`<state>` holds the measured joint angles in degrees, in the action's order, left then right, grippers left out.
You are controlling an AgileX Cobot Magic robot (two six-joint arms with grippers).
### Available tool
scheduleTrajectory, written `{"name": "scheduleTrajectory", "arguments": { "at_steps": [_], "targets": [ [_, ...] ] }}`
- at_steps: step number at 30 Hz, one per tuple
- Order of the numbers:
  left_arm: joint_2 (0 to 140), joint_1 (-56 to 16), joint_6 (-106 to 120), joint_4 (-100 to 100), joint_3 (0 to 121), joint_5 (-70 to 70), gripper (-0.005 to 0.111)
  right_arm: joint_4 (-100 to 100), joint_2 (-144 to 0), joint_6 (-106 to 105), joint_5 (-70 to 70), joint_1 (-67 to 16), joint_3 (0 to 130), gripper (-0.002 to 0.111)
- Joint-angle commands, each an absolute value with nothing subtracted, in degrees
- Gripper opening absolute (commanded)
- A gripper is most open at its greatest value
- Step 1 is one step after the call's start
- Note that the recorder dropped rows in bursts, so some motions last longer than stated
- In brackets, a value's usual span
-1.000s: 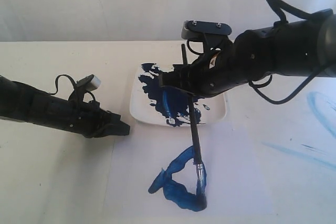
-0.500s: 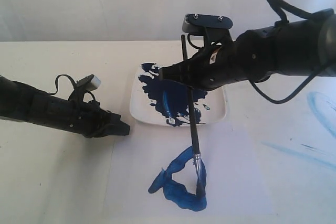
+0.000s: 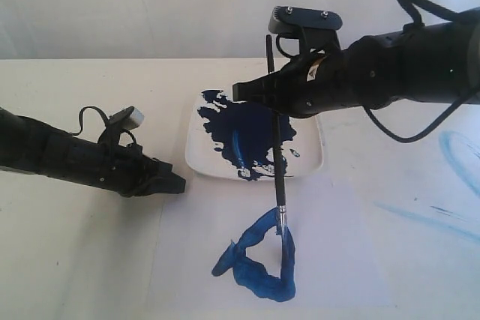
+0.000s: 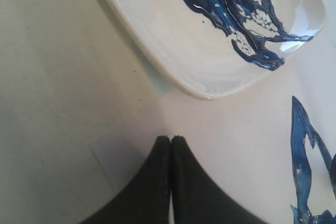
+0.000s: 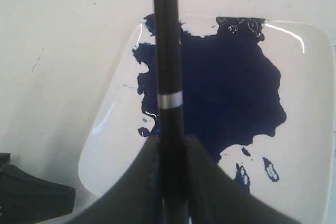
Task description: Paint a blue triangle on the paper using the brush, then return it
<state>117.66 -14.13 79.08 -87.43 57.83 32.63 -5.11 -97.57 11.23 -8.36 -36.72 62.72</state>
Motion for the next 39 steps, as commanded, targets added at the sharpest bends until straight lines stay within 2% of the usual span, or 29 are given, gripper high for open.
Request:
{"name": "scheduleTrajectory", "arguments": {
  "at_steps": [1, 4, 12, 21, 25, 39],
  "targets": [
    [118.62, -14.47, 78.45, -87.40, 57.46, 32.56, 0.000, -5.34, -94.07, 10.63, -7.31, -35.50, 62.83, 0.000],
    [118.62, -14.47, 78.45, -87.40, 57.46, 32.56, 0.000, -5.34, -91.87, 10.63, -6.96, -35.39, 62.87, 0.000],
    [118.62, -14.47, 78.45, -87.40, 57.46, 32.56, 0.000, -5.34, -88.09, 10.63, 4.32, -34.10, 64.25, 0.000],
    [118.62, -14.47, 78.45, -87.40, 57.46, 32.56, 0.000, -14.02, -88.49, 10.73, 10.85, -26.33, 64.53, 0.000],
    [118.62, -14.47, 78.45, -87.40, 57.46, 32.56, 0.000, -18.60, -91.19, 16.66, 17.75, -23.46, 64.53, 0.000],
    [118.62, -14.47, 78.45, -87.40, 57.46, 32.56, 0.000, -18.23, -110.78, 46.66, 38.58, -22.50, 65.22, 0.000]
  ]
}}
